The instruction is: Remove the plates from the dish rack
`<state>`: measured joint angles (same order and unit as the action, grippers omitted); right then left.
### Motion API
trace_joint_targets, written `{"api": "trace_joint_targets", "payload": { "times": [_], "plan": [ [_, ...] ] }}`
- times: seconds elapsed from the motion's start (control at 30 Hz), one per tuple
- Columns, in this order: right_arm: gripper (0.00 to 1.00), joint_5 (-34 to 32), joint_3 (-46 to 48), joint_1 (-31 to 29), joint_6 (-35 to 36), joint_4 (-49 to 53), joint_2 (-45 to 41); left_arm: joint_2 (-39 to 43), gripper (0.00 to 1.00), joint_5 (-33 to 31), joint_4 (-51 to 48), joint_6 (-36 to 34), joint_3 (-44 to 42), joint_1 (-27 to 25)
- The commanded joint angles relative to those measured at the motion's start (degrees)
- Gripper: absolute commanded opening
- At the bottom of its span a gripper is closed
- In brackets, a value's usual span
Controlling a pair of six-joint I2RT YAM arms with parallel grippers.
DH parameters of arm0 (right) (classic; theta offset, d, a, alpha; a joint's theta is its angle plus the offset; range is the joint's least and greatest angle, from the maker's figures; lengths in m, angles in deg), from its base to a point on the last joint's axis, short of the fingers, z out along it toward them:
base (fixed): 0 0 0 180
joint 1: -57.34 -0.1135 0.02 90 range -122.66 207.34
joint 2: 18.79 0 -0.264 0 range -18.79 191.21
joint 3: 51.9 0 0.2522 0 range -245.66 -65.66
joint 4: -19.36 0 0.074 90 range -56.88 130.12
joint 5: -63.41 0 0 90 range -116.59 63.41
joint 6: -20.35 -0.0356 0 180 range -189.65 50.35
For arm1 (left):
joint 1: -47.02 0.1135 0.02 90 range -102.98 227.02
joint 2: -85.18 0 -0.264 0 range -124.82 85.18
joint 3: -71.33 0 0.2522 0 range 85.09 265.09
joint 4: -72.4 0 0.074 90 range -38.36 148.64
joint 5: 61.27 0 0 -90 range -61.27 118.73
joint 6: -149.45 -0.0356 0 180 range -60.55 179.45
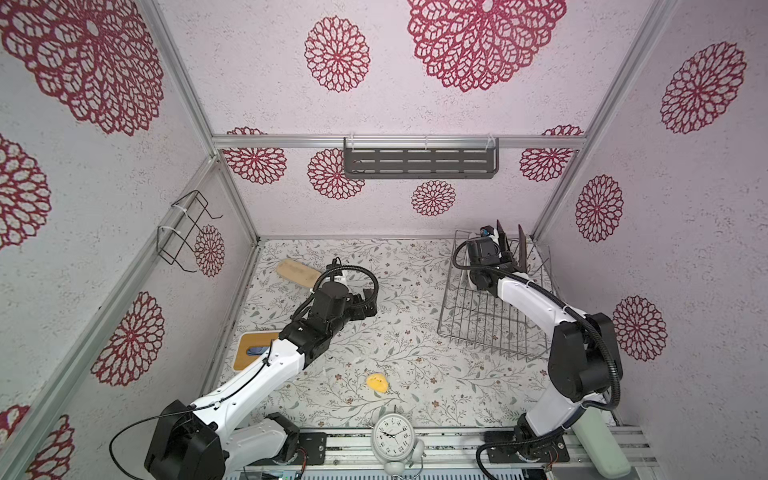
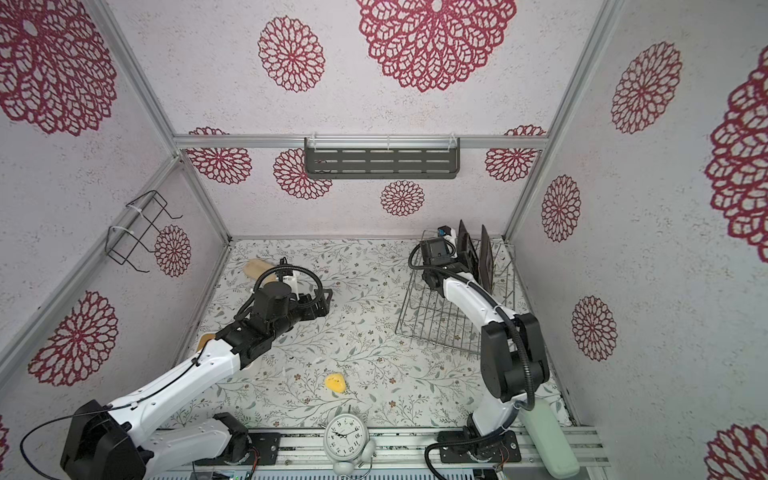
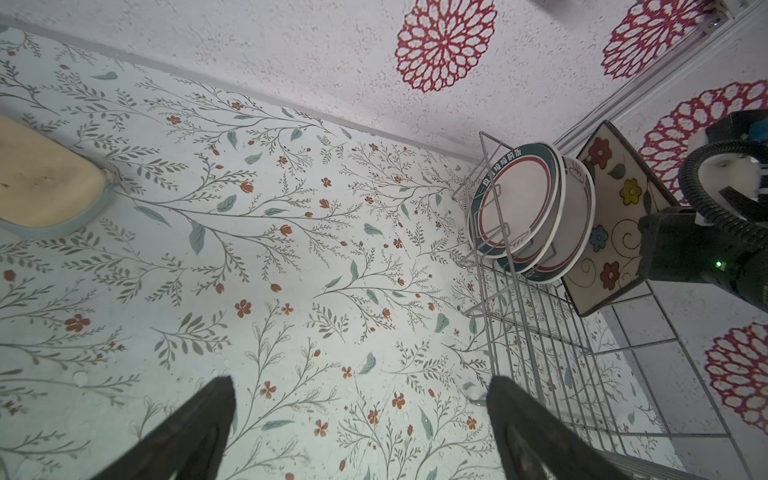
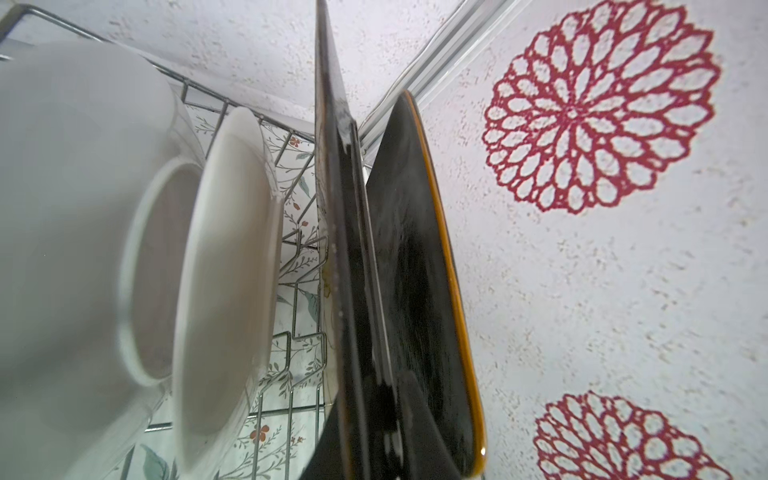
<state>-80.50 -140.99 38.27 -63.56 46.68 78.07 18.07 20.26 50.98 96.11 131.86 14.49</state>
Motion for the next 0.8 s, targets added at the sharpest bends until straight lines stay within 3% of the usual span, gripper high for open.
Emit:
{"api": "trace_joint_targets", "payload": {
  "times": [0.0,0.77],
  "plan": [
    [0.0,-8.9,-1.2,-0.4,2.2,-9.6,-6.8,0.1,0.99,-0.6,0.5,-0.5,-0.4,-0.7],
    [0.0,-10.0,-0.1,-2.2,7.0,-16.4,-9.6,0.1,0.99,-0.9,0.6,-0.6,-0.3,-0.8]
  ]
}}
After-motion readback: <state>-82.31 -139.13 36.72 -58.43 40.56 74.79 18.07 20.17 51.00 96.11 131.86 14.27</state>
